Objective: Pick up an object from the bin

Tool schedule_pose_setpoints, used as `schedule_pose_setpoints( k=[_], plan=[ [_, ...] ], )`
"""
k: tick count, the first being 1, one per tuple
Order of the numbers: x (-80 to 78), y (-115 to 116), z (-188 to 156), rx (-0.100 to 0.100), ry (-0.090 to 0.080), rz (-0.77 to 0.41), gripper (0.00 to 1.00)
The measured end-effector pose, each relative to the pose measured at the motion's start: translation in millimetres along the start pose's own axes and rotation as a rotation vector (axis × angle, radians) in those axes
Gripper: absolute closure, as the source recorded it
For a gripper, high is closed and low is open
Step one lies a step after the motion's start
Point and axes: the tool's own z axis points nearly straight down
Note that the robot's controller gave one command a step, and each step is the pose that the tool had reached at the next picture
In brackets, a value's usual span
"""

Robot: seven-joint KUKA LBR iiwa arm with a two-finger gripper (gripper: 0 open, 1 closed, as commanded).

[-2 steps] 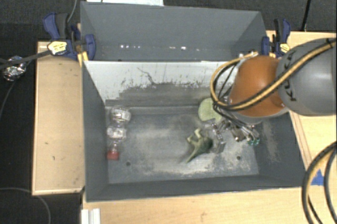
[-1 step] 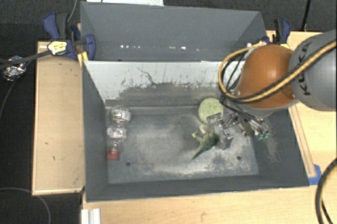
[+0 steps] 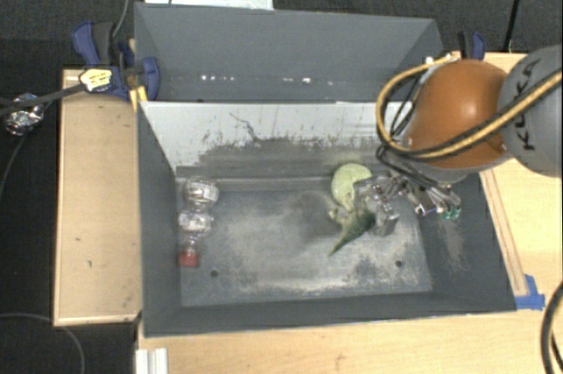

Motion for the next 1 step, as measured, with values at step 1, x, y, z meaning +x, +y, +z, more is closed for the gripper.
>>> schedule_pose_setpoints(
  k=[1],
  plan=[
    [2.7,-0.7,11.2,-0.001,0.002,-0.005,1.0]
  ],
)
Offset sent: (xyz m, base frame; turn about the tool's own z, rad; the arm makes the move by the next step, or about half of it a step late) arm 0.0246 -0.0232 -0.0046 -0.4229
